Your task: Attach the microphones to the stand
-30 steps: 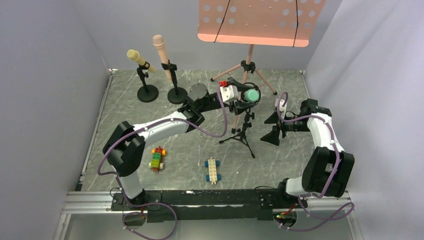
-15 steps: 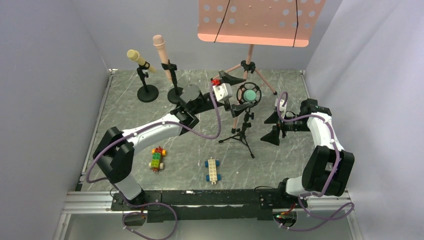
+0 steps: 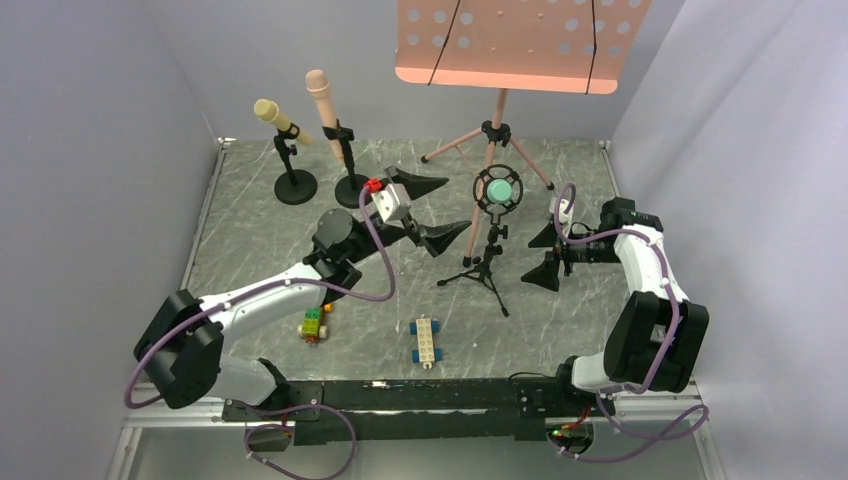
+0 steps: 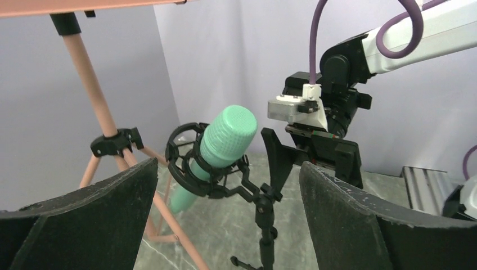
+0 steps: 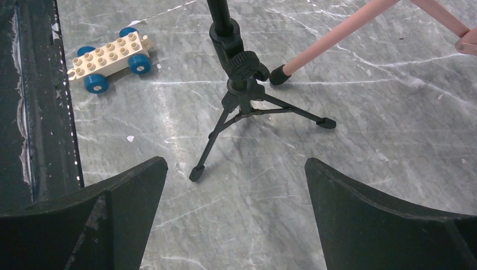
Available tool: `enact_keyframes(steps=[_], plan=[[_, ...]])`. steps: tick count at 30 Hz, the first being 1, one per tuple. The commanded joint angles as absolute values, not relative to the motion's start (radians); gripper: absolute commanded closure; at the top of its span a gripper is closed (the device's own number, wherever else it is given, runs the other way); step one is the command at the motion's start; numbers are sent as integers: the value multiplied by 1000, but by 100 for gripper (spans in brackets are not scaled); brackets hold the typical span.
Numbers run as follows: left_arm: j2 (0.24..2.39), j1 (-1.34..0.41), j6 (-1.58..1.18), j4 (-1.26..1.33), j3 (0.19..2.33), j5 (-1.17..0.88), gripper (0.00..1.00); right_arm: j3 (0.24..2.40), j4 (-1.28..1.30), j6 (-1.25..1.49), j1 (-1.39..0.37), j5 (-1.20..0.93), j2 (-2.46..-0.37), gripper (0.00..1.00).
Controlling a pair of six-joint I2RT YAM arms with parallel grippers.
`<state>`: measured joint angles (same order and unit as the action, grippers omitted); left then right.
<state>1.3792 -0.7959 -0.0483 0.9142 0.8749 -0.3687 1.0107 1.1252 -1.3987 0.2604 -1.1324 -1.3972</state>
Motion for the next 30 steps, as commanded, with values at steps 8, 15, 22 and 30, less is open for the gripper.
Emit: enact_keyframes(steps=[8,15,22,30], plan=[[1332,-800,-166,937,717,-373,1,1043,1133,-1435,269,-1166,-1408,0],[1419,-801,-196,979,696,-350,1,1042,1130,-1433,268,-1164,-1408,0],[1493,-828,-176,983,699,-285,1,1042,1131,-1438,269,-1161,-1404,0],[1543,-877,-145,962,703,-232,1,1045,1142,-1448,269,-1158,-1406,0]])
